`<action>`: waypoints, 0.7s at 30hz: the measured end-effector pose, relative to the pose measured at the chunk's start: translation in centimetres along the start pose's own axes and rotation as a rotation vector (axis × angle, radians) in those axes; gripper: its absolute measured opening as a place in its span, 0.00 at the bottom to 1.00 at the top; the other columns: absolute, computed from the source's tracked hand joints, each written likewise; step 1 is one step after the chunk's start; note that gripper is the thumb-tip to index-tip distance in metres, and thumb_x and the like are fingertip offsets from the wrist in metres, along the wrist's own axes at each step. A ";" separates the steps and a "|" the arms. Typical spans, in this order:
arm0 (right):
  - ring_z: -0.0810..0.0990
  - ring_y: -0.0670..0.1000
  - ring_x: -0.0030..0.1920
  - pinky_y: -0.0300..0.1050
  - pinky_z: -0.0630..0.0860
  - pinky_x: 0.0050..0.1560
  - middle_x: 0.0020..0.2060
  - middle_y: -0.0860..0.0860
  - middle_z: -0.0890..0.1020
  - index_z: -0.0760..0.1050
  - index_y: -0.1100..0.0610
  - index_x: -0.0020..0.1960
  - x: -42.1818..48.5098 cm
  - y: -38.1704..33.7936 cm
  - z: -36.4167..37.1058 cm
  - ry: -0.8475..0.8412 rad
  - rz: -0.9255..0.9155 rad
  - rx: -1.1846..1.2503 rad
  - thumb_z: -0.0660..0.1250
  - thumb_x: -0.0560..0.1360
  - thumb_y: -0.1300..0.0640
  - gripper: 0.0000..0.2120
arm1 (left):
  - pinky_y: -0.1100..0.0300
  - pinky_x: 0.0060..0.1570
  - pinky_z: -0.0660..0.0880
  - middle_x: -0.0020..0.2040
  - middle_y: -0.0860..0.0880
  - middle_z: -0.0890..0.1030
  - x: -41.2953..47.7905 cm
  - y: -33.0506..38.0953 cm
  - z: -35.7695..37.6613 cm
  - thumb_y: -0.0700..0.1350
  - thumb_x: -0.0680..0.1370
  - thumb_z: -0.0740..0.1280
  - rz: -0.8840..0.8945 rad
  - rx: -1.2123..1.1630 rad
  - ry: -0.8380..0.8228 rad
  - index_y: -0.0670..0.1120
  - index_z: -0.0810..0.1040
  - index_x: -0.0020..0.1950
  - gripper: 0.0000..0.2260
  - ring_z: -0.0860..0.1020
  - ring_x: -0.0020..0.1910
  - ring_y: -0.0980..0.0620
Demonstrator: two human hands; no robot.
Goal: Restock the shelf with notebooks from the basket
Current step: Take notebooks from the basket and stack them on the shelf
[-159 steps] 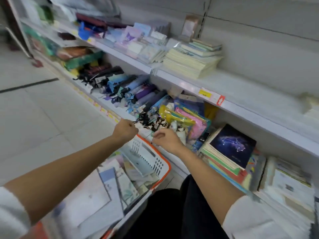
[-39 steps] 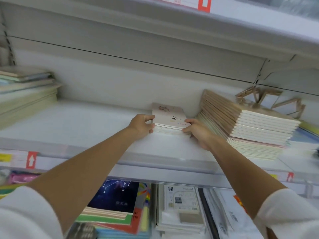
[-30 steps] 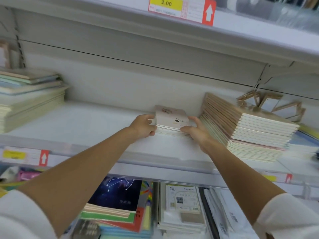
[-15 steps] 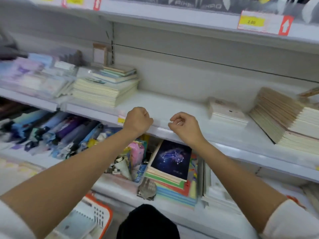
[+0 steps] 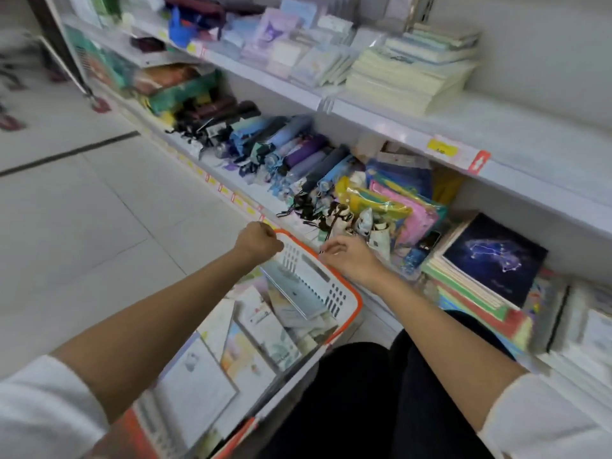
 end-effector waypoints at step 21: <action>0.76 0.53 0.58 0.50 0.75 0.60 0.57 0.53 0.78 0.74 0.58 0.62 -3.3 7.3 20.7 -0.596 0.218 -0.403 0.65 0.76 0.57 0.15 | 0.54 0.48 0.72 0.52 0.44 0.71 -13.8 -31.8 7.4 0.59 0.71 0.72 -0.559 -0.003 -0.171 0.40 0.68 0.54 0.26 0.74 0.50 0.46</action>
Point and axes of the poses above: each hand's wrist, its own x-axis towards the middle knuckle, its own z-axis out of the palm, y = z × x, the point moved 8 cm from there along x, towards the middle knuckle
